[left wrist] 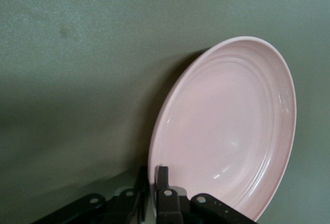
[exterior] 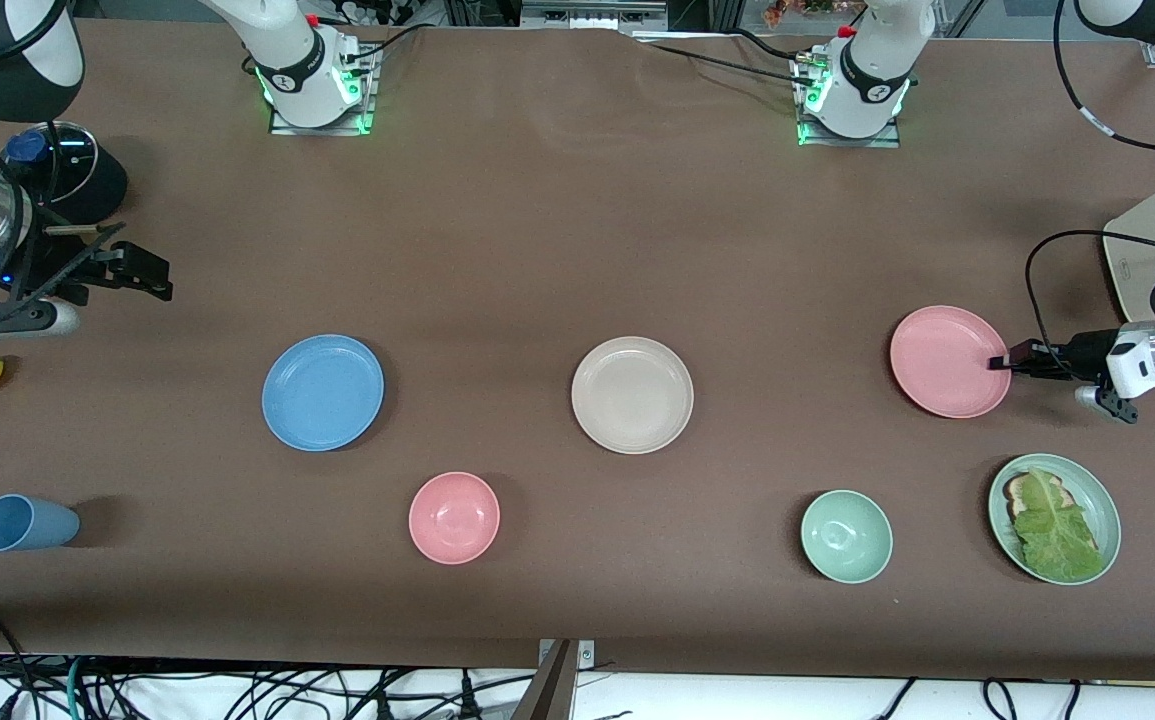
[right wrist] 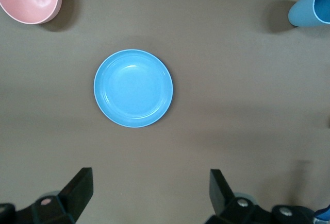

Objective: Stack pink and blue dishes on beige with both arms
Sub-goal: 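Grasp the pink plate rim with the left gripper and lift it, then lower the pink plate onto the beige plate with the left gripper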

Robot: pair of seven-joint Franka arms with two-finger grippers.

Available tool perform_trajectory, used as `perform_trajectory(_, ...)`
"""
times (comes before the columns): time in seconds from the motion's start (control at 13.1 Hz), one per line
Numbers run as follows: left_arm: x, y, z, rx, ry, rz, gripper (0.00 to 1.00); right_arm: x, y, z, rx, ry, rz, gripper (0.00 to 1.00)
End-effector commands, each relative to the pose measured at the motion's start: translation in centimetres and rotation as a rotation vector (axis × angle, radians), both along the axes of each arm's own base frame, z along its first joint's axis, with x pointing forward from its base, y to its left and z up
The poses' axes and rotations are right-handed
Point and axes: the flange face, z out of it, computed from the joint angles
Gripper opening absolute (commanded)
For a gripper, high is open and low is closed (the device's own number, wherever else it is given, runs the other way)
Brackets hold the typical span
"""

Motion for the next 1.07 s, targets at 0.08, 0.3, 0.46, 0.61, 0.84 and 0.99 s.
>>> perform_trajectory(0.08,0.3,0.0,0.6,-0.027,-0.028,-0.012,0.0,-0.3,0.1,0.8,0.003,0.009,0.006,1.0)
perform_trajectory(0.3,1.2,-1.9,2.5,-0.062,0.005,-0.001,0.0,0.1,0.2,0.0,0.003,0.014,0.007,1.0)
perform_trajectory(0.46,3.1,-5.9,3.6,-0.091,0.03,0.018,0.0,0.1,0.1,-0.3,0.002,0.02,0.006,1.0)
perform_trajectory(0.61,5.1,-11.0,4.5,-0.126,0.052,0.042,0.0,0.3,0.2,-0.9,0.002,0.029,0.005,1.0)
perform_trajectory(0.84,8.8,-18.9,7.0,-0.111,0.086,0.058,0.0,1.1,0.1,-2.3,-0.004,0.037,0.004,1.0)
perform_trajectory(0.99,10.4,-24.0,8.2,-0.11,0.089,0.053,0.0,2.2,0.4,-4.7,-0.012,0.045,0.006,1.0)
